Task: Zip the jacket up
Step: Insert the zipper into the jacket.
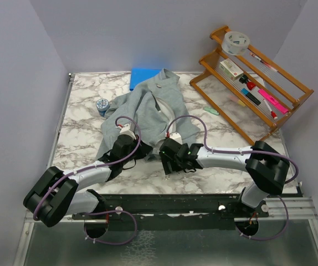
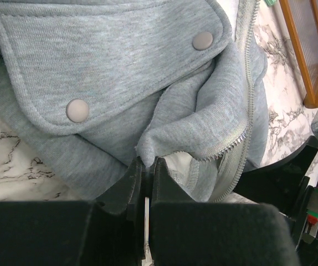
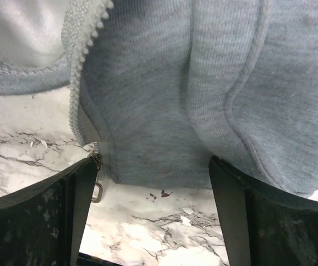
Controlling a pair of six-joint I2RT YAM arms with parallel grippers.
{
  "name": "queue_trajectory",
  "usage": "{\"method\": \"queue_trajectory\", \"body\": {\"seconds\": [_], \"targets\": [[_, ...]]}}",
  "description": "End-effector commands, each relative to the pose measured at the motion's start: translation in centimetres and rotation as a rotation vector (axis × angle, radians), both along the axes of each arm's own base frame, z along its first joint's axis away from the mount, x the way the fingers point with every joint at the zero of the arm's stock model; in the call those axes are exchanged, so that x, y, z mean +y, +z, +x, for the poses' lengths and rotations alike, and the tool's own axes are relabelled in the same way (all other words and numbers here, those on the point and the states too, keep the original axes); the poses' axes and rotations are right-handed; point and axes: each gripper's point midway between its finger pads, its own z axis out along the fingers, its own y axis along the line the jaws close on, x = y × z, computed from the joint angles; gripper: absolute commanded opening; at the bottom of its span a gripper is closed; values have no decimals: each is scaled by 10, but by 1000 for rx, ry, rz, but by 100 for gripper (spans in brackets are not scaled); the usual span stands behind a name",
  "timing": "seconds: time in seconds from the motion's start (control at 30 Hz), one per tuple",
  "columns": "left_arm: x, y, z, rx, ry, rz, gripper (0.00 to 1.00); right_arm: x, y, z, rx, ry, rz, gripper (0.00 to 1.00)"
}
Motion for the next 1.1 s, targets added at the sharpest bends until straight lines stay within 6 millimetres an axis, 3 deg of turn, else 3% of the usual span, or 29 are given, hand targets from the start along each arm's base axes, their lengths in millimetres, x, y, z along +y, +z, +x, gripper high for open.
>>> {"method": "queue_trajectory", "body": {"seconds": [0.0, 0.1, 0.27, 0.37, 0.57, 0.73, 1.07], "targets": [[2, 11, 6, -44, 13, -14, 0, -12, -14, 3, -8, -28, -88, 84], [3, 11, 6, -43, 16, -13, 0, -15, -22, -1, 11, -22, -108, 78], [4, 10, 6, -41, 18, -12, 0, -24, -29, -10, 36, -16, -110, 77], [4, 9, 7, -39, 21, -10, 0, -21, -17, -10, 15, -19, -64, 83], [0, 12, 5, -37, -2, -22, 0, -9, 19, -4, -33, -19, 31, 83], [-1, 13, 6, -38, -3, -26, 0, -11, 27, -4, -41, -21, 31, 81], [-1, 15, 6, -40, -7, -32, 0, -13, 8, -5, -15, -7, -22, 79]]}}
